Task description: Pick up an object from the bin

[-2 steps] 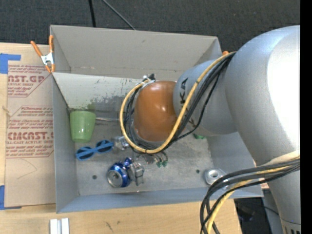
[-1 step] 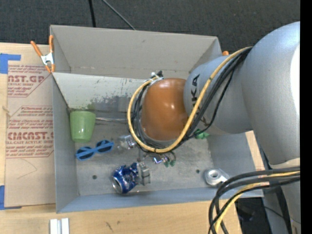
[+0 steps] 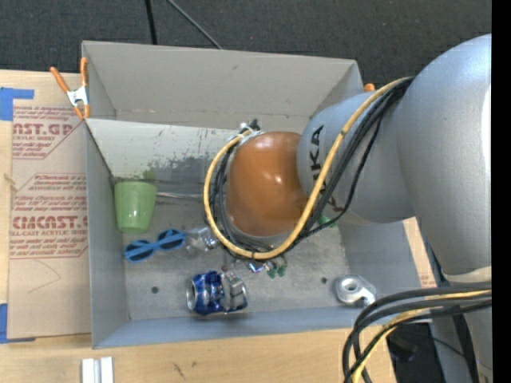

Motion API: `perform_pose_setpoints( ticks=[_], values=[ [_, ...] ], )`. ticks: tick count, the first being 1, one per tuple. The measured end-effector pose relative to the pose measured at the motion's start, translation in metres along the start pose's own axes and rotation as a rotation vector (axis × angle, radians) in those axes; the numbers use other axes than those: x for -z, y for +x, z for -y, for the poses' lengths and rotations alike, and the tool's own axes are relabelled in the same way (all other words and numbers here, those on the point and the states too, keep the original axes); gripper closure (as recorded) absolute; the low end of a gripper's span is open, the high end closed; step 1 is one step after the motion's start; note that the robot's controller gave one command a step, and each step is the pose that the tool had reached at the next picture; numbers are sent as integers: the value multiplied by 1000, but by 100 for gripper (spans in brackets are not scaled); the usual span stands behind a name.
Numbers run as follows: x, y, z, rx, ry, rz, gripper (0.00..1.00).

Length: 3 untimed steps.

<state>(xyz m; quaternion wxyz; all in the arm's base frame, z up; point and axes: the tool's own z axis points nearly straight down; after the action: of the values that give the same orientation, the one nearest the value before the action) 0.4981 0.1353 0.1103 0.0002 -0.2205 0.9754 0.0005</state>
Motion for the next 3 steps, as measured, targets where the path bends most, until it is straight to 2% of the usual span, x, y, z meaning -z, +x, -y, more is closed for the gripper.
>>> perform_pose_setpoints(
  ticks=[1, 2, 3],
  values=[
    [-39, 10, -1, 185, 0, 3, 0],
    [-38, 8, -2, 185, -1, 7, 0],
    [-37, 7, -2, 185, 0, 10, 100]
  ],
)
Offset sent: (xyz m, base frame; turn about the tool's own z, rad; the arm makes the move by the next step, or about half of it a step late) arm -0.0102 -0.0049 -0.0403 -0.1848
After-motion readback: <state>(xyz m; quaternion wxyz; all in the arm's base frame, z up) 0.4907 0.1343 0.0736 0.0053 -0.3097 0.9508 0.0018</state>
